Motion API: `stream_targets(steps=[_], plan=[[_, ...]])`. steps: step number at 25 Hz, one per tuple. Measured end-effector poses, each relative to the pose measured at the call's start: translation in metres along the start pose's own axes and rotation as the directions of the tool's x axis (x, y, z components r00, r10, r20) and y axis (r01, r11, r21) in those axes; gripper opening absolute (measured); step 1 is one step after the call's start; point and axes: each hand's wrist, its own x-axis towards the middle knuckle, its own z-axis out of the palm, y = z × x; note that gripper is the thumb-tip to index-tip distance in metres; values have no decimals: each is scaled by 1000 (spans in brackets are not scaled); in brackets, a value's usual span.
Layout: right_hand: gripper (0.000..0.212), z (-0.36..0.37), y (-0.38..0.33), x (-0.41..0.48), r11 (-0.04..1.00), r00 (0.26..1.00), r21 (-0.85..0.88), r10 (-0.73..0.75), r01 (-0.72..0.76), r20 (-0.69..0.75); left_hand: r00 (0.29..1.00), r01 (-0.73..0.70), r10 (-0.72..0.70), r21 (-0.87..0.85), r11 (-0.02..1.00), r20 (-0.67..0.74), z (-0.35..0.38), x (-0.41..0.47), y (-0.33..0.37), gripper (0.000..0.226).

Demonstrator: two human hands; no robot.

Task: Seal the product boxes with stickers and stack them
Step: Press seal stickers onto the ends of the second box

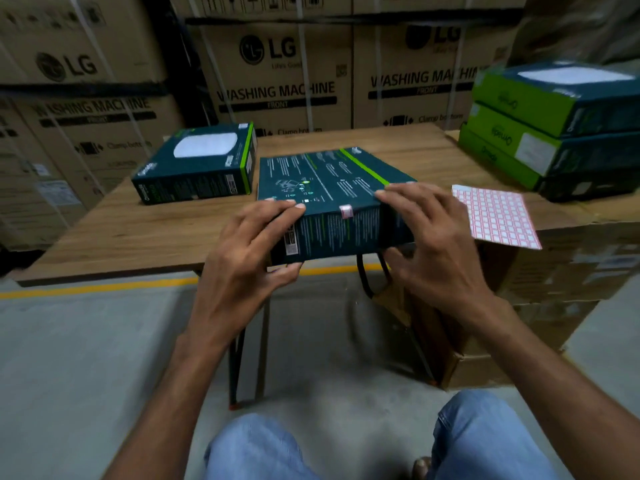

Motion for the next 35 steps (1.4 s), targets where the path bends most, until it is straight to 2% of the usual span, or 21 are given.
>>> stream_targets(steps=[2, 7, 9, 11, 15, 19, 22, 26, 28, 32, 35], plan=[[76, -29, 5, 28, 998, 997, 41, -35, 38, -65, 996, -25, 20, -63, 998, -90, -24, 27, 7, 76], [69, -88, 7, 93, 991, 989, 59, -118, 124, -85, 943, -77, 17, -169, 983, -333, -59, 79, 20, 56], [63, -94, 3, 101, 989, 982, 84, -105, 119, -155, 928, -90, -5, -238, 967, -373, -66, 88, 22, 49], [60, -93, -3, 102, 989, 972, 137, -28, 62, -235, 923, -85, -25, -266, 960, -385, -71, 95, 25, 47], [62, -85, -14, 97, 960, 947, 275, 143, -61, -289, 927, -33, -86, -309, 951, -365, -74, 98, 31, 50], [75, -79, -17, 105, 908, 922, 389, 277, -159, -272, 903, 112, -282, -456, 883, -324, -67, 100, 29, 80], [93, -67, -14, 112, 740, 893, 599, 441, -305, -90, 911, 205, -357, -525, 826, -206, -48, 93, 6, 97], [78, -32, 13, 103, 646, 889, 620, 400, -445, 221, 861, 454, -509, -480, 750, 20, -8, 71, -21, 103], [79, -19, 17, 95, 628, 870, 603, 381, -493, 314, 847, 497, -525, -465, 733, 78, 6, 66, -30, 105], [65, -18, 17, 103, 645, 873, 597, 431, -476, 230, 794, 548, -606, -474, 690, 36, 3, 74, -30, 101], [74, -27, 15, 112, 686, 869, 547, 457, -480, 190, 778, 546, -628, -519, 658, 22, -11, 83, -21, 94]])
